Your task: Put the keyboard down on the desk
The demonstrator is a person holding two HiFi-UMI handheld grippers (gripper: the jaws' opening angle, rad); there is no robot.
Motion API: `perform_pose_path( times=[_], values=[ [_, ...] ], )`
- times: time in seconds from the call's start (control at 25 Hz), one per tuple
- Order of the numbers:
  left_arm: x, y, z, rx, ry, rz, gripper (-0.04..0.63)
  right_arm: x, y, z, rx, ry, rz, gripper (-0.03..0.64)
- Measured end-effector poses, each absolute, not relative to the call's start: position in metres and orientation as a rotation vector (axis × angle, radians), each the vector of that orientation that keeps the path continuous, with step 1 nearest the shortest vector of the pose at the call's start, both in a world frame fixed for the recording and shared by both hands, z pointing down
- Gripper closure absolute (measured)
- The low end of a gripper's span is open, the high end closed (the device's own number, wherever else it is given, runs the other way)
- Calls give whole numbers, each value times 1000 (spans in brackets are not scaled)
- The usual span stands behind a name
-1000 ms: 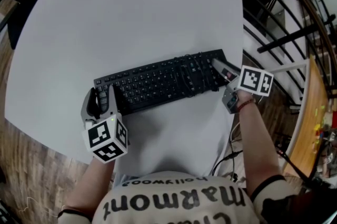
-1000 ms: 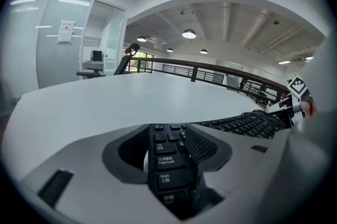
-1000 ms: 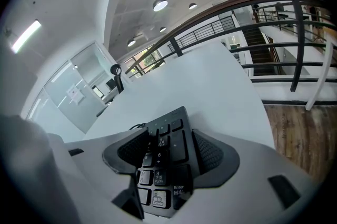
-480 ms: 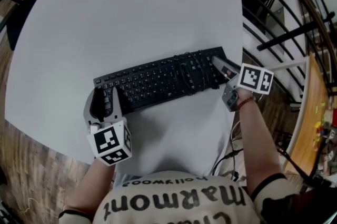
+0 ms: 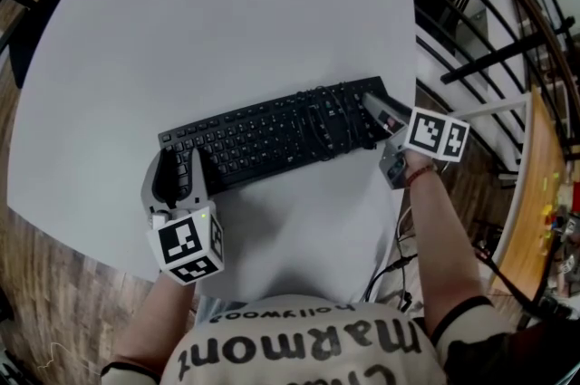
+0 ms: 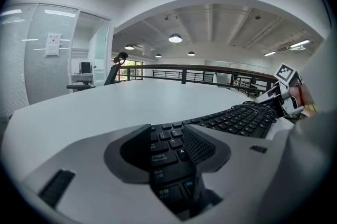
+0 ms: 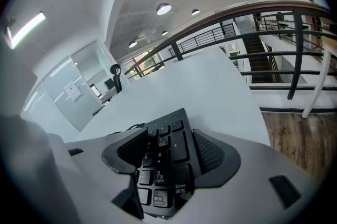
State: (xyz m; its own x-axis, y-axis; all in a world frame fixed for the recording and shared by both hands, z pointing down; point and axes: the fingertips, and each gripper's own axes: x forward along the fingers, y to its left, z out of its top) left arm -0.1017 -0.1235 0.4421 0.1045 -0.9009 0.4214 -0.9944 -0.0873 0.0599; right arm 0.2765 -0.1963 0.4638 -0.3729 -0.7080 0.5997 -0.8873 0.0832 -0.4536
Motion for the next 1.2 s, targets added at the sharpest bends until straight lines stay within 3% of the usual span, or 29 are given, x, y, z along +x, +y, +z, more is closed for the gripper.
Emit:
perform_pose_path(
  times=[1.2],
  values=[
    [-100, -123, 440, 2102, -1829, 372, 410, 283, -193, 453, 1813, -2125, 782, 328]
  ],
)
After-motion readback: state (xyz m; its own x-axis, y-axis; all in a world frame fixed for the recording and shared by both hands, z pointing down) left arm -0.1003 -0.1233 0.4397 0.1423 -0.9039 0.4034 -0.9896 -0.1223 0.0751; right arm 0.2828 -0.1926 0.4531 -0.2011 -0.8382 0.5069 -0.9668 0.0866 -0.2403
